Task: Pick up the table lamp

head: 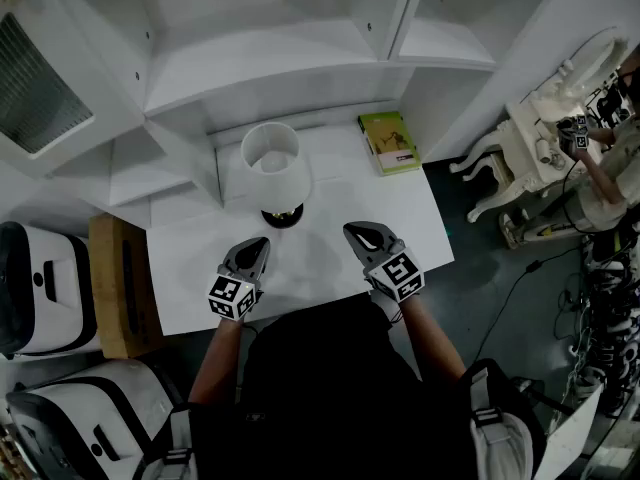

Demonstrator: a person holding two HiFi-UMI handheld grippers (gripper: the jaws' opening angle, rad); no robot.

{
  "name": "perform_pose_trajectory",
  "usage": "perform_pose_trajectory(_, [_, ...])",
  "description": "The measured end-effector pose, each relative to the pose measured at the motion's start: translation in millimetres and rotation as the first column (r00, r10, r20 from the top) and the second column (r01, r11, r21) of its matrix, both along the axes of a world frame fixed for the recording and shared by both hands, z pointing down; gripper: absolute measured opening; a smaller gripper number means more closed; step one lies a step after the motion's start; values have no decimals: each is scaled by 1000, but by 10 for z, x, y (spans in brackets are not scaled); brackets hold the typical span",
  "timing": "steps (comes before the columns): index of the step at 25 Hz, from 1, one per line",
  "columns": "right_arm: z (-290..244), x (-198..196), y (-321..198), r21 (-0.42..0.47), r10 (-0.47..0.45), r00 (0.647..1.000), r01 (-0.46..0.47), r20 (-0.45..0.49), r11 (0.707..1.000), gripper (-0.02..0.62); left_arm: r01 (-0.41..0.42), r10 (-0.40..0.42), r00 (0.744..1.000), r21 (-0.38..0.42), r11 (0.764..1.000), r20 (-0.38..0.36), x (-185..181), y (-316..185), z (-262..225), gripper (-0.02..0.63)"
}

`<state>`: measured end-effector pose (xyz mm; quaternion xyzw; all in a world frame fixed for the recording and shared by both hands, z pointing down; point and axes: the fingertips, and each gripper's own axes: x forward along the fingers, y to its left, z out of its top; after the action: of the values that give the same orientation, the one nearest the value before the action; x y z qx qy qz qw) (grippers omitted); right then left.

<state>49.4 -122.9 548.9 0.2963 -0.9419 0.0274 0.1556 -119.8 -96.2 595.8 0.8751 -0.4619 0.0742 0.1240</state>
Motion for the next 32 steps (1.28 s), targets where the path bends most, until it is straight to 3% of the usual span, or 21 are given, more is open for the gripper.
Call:
perform_pose_trajectory(26, [113,10,107,-20,21,999,-22,-31,1000,7,-48,48,999,-7,999,10,0,-97,81,17])
perform_pose_trajectory(32, [149,60,112,-30,37,998,-38,-48,999,6,-61,61,998,-21,998,19,38,-147,144,88])
